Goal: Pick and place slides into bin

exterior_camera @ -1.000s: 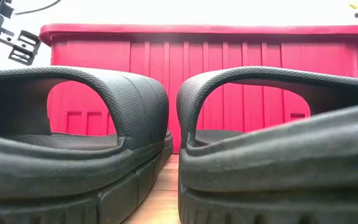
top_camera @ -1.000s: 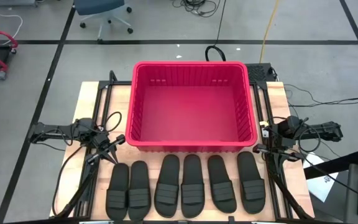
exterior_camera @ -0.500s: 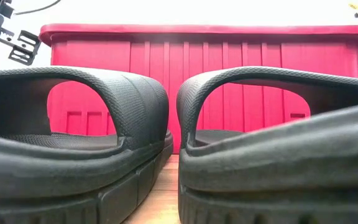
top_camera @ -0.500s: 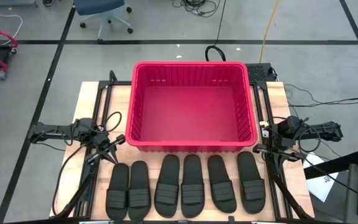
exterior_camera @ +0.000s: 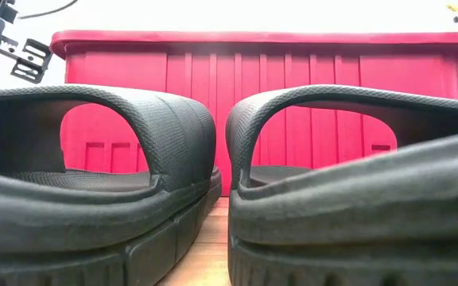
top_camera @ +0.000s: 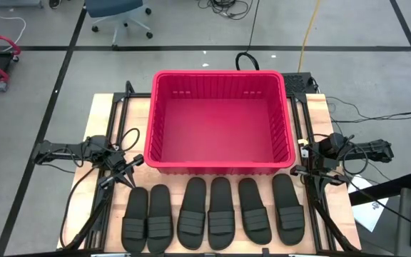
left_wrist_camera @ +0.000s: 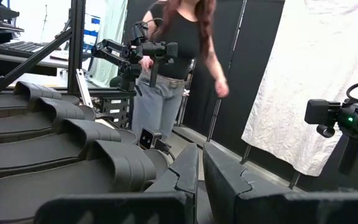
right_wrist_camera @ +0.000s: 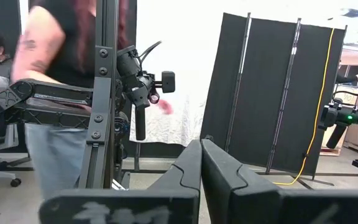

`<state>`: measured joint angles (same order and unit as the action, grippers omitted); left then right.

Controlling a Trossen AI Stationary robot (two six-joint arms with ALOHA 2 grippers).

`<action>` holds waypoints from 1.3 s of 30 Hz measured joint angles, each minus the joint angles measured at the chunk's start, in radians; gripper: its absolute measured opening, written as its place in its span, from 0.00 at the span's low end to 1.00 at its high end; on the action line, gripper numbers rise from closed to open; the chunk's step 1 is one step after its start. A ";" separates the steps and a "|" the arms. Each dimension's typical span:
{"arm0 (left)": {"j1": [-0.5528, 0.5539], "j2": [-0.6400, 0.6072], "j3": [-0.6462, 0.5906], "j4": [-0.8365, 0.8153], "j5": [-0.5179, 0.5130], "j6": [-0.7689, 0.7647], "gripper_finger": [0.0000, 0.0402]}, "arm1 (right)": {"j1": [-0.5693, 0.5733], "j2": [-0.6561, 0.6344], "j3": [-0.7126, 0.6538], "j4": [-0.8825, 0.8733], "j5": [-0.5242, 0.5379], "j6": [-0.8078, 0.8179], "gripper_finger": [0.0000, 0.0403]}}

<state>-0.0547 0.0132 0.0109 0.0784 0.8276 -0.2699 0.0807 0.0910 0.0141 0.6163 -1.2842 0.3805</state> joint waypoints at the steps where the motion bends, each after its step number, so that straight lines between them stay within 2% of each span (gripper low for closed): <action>1: 0.000 0.000 0.000 0.000 0.000 0.000 0.06 | 0.000 0.000 0.000 0.000 0.000 0.000 0.00; 25: 0.000 0.000 0.000 0.000 0.000 0.000 0.06 | 0.000 0.000 0.000 0.000 0.033 -0.026 0.00; 32: 0.000 0.000 0.000 0.000 -0.001 0.000 0.06 | 0.000 0.000 0.000 0.000 0.156 -0.068 0.00; 39: 0.000 0.000 0.000 0.001 -0.095 0.058 0.06 | 0.000 0.000 0.000 0.000 0.158 -0.058 0.00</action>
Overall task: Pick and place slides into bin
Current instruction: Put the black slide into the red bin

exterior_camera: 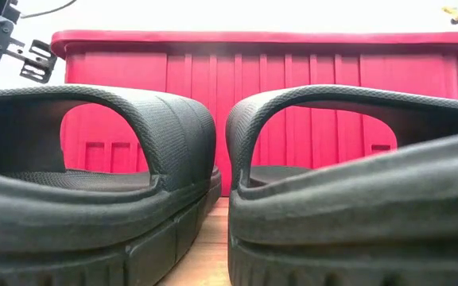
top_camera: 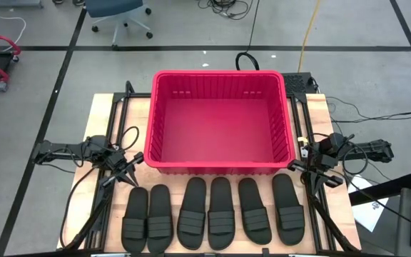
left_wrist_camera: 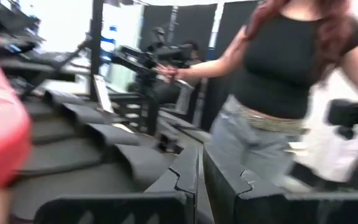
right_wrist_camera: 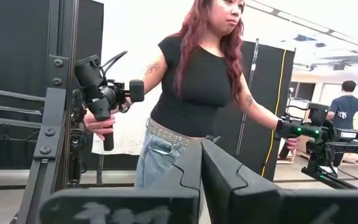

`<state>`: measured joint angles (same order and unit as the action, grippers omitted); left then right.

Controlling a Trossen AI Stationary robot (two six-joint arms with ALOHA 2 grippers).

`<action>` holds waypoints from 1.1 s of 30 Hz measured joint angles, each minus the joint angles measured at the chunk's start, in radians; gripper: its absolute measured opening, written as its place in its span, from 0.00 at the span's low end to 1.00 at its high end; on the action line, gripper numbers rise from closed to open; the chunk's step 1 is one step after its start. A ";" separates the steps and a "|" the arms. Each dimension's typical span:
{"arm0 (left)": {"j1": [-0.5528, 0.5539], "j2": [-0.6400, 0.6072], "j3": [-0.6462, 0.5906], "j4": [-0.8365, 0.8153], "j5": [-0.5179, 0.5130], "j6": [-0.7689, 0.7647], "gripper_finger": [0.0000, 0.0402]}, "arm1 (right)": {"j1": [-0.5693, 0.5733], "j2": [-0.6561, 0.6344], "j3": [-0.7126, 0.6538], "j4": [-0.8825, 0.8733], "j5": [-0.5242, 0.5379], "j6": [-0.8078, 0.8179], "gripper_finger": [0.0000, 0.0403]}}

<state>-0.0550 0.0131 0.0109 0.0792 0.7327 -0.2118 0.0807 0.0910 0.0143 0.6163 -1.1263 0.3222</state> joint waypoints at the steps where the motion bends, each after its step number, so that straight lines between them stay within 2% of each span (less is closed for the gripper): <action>1: 0.000 0.000 0.000 0.000 -0.024 0.012 0.06 | 0.000 0.000 0.000 0.000 0.001 0.007 0.00; 5: 0.000 0.000 0.000 0.001 -0.069 -0.010 0.06 | 0.000 0.000 0.000 0.000 0.003 0.009 0.00; 10: -0.001 0.000 0.006 -0.001 -0.026 -0.077 0.06 | 0.000 0.000 0.000 0.000 0.003 0.010 0.00; 14: -0.001 0.000 0.067 -0.011 -0.021 -0.087 0.06 | 0.000 0.000 0.000 0.000 0.004 0.028 0.00; 16: -0.001 0.000 0.128 -0.087 -0.010 -0.100 0.06 | 0.000 0.000 0.000 0.000 0.004 0.059 0.00; 18: -0.001 0.000 0.209 -0.231 -0.012 -0.099 0.06 | 0.000 0.000 0.000 0.000 0.004 0.076 0.00; 21: -0.001 0.011 0.332 -0.457 -0.058 -0.055 0.06 | 0.000 0.000 0.000 0.000 0.004 0.081 0.00; 24: -0.001 0.052 0.451 -0.598 -0.109 -0.048 0.06 | 0.000 0.000 0.000 0.001 0.004 0.081 0.00; 28: -0.001 0.159 0.584 -0.693 -0.132 -0.033 0.06 | 0.000 0.000 0.000 0.002 0.002 0.083 0.00; 33: -0.001 0.352 0.734 -0.800 -0.123 -0.028 0.06 | 0.000 0.000 0.000 0.023 0.001 0.156 0.00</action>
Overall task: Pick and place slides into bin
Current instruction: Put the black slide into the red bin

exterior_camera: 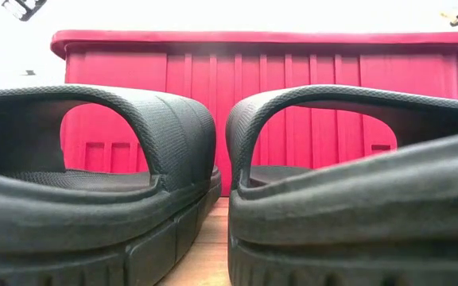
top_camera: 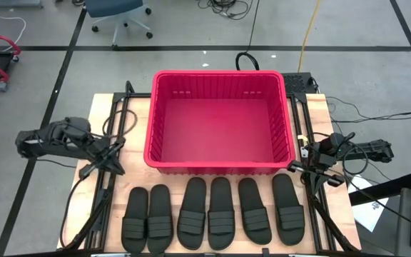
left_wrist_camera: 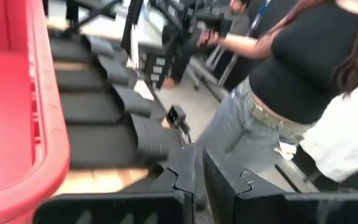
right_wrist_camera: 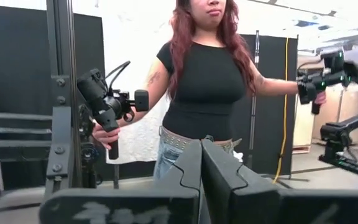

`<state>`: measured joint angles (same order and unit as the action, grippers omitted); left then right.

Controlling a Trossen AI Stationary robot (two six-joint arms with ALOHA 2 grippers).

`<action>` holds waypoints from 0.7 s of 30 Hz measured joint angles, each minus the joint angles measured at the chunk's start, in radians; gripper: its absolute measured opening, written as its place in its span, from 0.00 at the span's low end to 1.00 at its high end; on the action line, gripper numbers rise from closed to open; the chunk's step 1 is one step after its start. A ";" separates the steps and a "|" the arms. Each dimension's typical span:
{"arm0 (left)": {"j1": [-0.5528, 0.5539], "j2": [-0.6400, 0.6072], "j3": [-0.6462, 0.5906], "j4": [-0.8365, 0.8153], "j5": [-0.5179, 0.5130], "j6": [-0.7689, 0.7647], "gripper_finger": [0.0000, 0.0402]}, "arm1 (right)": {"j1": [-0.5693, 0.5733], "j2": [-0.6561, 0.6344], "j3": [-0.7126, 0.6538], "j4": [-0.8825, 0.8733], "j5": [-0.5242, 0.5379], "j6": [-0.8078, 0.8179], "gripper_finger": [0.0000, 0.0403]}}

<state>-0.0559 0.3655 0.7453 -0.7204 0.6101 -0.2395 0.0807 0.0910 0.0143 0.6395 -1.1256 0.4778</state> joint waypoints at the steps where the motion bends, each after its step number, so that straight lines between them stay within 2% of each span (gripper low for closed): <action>1: 0.000 0.039 0.030 -0.026 0.008 0.001 0.06 | 0.000 0.000 0.000 0.010 0.000 0.014 0.00; 8: -0.041 0.254 0.199 -0.181 0.065 -0.012 0.06 | 0.000 0.000 0.030 0.134 -0.001 0.119 0.00; 14: -0.131 0.349 0.291 -0.228 0.061 -0.137 0.06 | -0.001 -0.001 0.122 0.138 -0.001 0.210 0.00; 18: -0.184 0.364 0.304 -0.216 0.017 -0.234 0.06 | -0.002 0.001 0.198 0.045 -0.001 0.242 0.00; 21: -0.209 0.364 0.304 -0.212 -0.030 -0.286 0.06 | -0.016 0.001 0.275 -0.088 -0.001 0.200 0.00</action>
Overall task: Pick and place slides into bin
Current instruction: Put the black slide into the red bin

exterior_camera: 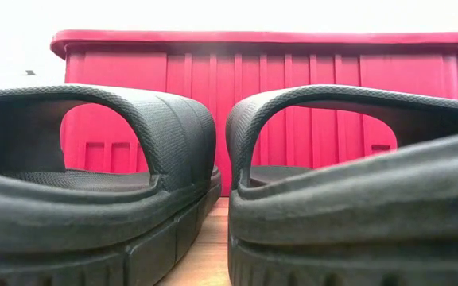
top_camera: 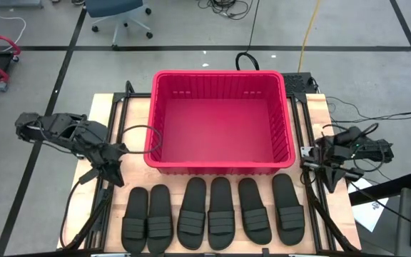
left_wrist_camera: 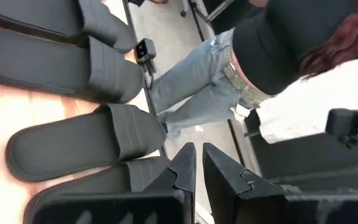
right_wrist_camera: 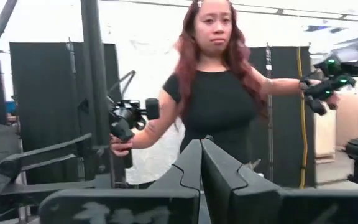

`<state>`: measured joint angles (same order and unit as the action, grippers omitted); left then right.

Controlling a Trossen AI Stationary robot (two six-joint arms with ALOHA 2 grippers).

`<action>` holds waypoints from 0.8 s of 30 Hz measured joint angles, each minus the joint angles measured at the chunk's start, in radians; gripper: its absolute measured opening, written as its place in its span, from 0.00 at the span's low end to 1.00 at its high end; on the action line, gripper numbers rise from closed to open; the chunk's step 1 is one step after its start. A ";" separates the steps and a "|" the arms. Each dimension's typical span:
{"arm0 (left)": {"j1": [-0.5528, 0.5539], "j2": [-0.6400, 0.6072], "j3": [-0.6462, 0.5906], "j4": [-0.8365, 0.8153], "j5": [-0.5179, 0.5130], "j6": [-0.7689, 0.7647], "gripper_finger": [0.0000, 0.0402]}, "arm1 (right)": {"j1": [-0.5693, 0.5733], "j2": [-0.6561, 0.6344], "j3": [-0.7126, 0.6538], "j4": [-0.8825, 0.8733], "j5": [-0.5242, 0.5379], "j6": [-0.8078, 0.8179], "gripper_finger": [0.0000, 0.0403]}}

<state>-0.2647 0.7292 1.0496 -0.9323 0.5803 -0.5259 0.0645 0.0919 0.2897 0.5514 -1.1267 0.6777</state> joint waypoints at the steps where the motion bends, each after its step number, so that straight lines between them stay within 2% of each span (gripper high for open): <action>1: -0.004 0.000 0.000 0.002 -0.014 -0.013 0.06 | -0.009 0.004 0.025 -0.049 0.001 -0.027 0.00; 12: -0.018 0.000 0.000 0.081 -0.033 -0.061 0.06 | -0.154 0.131 0.317 -0.303 0.060 -0.237 0.00; 21: -0.017 0.000 0.000 0.175 -0.033 -0.110 0.06 | -0.222 0.228 0.340 -0.270 0.056 -0.545 0.00; 24: -0.017 0.000 0.000 0.205 -0.033 -0.113 0.06 | -0.221 0.244 0.331 -0.272 0.052 -0.559 0.00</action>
<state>-0.2821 0.7292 1.0492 -0.7272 0.5472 -0.6384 -0.1563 0.3359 0.6209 0.2798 -1.0747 0.1186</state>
